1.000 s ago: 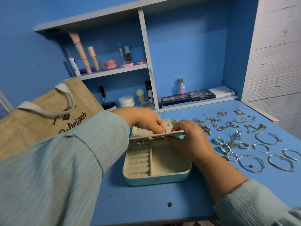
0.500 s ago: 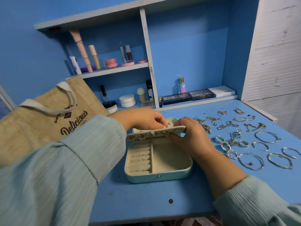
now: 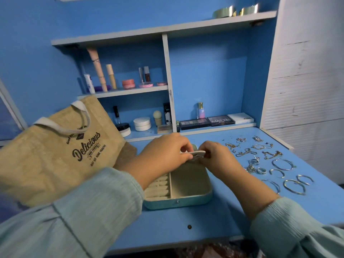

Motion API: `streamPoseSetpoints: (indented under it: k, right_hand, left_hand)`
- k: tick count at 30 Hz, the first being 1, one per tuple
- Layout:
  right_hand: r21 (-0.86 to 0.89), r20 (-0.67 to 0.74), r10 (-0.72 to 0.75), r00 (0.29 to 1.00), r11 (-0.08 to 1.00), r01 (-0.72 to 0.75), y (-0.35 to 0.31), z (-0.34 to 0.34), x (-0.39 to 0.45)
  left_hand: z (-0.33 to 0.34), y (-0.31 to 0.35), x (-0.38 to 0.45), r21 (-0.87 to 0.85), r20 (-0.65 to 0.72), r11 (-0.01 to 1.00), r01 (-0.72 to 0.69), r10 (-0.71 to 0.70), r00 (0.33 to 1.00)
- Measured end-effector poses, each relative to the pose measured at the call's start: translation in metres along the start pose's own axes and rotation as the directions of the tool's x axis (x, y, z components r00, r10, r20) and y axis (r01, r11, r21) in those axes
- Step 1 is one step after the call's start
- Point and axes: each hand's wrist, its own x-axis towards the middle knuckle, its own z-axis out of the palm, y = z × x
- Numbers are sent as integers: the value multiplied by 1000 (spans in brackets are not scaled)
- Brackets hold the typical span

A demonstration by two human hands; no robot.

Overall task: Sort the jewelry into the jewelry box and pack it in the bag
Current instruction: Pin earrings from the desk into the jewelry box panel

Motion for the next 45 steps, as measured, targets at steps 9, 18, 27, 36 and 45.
streamPoseSetpoints:
  k: [9, 18, 27, 36, 45]
  right_hand:
    - [-77, 37, -58, 998, 995, 61, 5, -19, -22]
    - [-188, 140, -40, 989, 980, 66, 17, -58, -27]
    - [-425, 93, 250, 964, 885, -188, 90, -136, -24]
    - [-444, 118, 392, 912, 842, -305, 164, -156, -12]
    - [-371, 107, 318, 942, 892, -259, 188, -133, 24]
  left_hand:
    - [11, 15, -18, 89, 29, 996, 17, -19, 999]
    - [27, 41, -19, 187, 37, 982, -39, 33, 999]
    - [60, 112, 34, 17, 94, 995, -95, 93, 991]
    - [109, 143, 90, -99, 122, 995, -17, 29, 992]
    - [120, 132, 112, -130, -12, 991, 20, -21, 1000]
